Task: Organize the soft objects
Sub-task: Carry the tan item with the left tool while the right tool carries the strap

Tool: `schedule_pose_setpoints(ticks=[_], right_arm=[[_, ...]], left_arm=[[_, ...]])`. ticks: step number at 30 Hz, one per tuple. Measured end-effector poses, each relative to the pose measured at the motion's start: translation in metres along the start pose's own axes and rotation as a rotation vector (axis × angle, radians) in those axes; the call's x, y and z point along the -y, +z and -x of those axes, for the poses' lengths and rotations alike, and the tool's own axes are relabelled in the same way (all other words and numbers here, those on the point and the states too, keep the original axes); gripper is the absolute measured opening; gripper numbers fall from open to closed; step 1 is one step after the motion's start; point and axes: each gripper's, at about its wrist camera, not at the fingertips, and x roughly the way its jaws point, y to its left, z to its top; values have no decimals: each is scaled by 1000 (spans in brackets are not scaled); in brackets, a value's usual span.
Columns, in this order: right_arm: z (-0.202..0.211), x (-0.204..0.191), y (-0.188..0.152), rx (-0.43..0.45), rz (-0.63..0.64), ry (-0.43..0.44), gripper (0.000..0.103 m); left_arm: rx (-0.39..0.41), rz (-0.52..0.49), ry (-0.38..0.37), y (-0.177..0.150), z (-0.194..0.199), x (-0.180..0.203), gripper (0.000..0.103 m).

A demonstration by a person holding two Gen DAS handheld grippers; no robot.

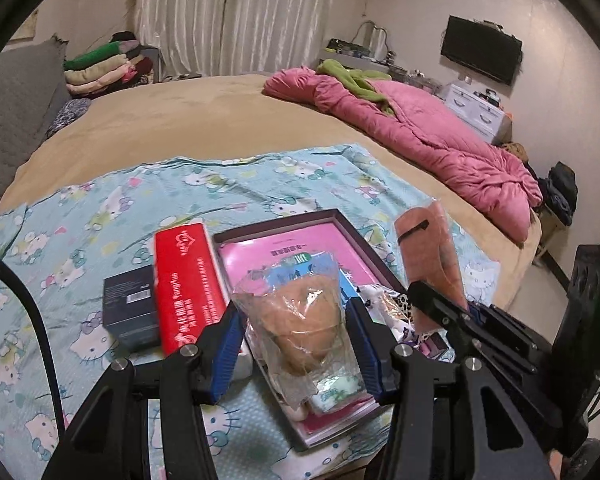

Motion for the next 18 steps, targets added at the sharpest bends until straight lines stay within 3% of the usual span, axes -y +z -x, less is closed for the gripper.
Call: schedule_pose_setpoints(ticks=[10,18], right_arm=[[-8,34,-6,-29,-58,-46,15],[-22,40,-14,-75,-57,-44,15]], left_arm=[[-89,-40,34,-9,-52,13,51],[-142,-54,43,-19,-82,16,51]])
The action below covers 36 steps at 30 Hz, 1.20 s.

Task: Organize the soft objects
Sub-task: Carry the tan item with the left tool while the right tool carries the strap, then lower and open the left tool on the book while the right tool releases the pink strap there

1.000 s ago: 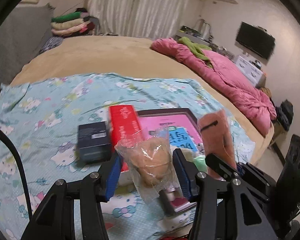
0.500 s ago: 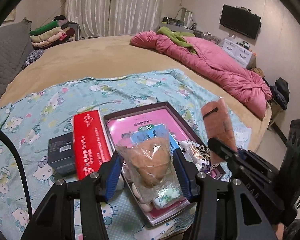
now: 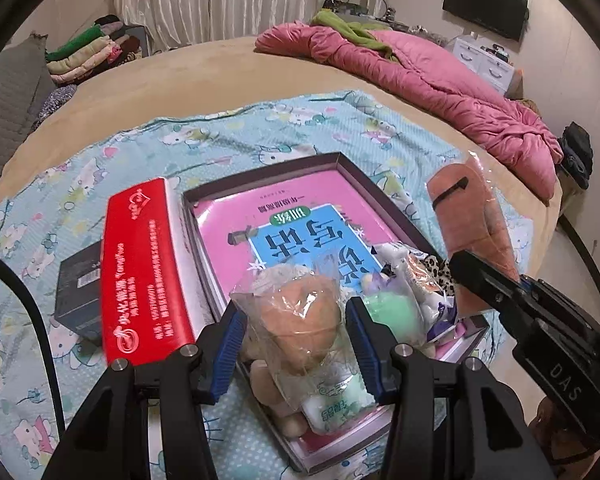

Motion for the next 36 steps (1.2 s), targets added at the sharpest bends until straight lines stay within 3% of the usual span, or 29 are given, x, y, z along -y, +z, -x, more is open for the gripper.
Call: schedule_pose_setpoints(ticks=[16,36], right_arm=[[-35,6,-11,-104,-10,39,17],[-43,11,-16,-114,-17,-2,20]], left_arm=[[-46,32,-6,4,-29,-5,51],[-51,34,-17,3,-32,-7,51]])
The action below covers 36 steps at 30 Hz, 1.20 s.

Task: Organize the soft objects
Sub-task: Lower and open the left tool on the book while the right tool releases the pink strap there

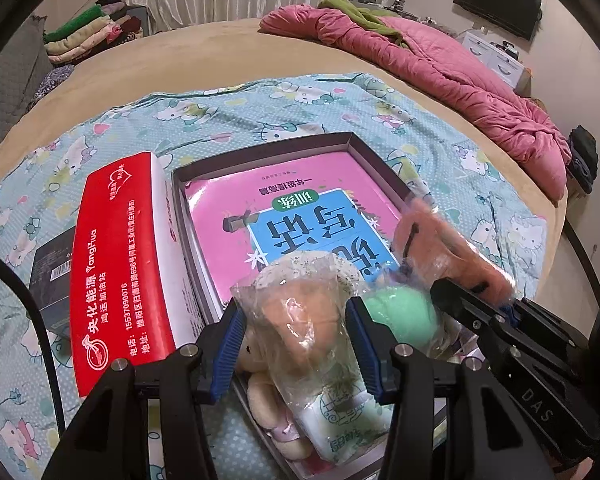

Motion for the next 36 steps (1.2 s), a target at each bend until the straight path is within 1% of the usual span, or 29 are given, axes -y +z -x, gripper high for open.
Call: schedule_pose_setpoints(ticks=[8,11,12,17,19,24,32,36], right_arm=[[2,-3,-2,8,31,-18,21],[4,-2,-2,16,24,-13,30],[5,-2,-2,19,21,-13,34],[10,-3,-1,39,18,2,38],[13,-4,-1,51,22,4,42],[18,-7,0,78,34,8,45],[22,-2,2,105,14,-20,51],[24,0,3,112,10,-30,54]], left_arm=[[-2,0,-4,-1,-1,0,51],[-5,7,-11,-1,-1,-1,52],[-6,7,-11,-1,-1,-1,52],[-8,9,-21,-1,-2,-2,52],[-9,15,-29,0,-2,-3,52],[-13,23,-45,0,-2,-3,53],[-24,39,-73,0,-2,-6,55],[-23,51,-90,0,0,-7,60]])
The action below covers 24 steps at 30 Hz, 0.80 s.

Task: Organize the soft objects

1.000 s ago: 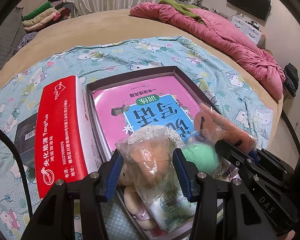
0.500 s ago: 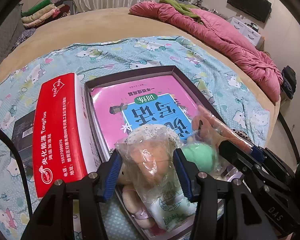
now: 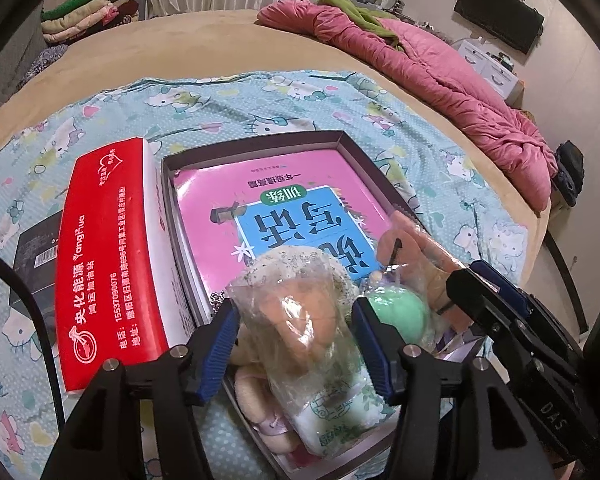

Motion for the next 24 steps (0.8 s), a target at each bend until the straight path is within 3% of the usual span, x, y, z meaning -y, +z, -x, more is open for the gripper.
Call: schedule_pose_setpoints(ticks=[16,24], right_arm=[[4,-2,0,21,22,-33,63],[17,-8,1,48,25,-103,74]], left_arm=[[37,34,-8,1,19,-10,71],[74,24,-10,-3,40,-9,78]])
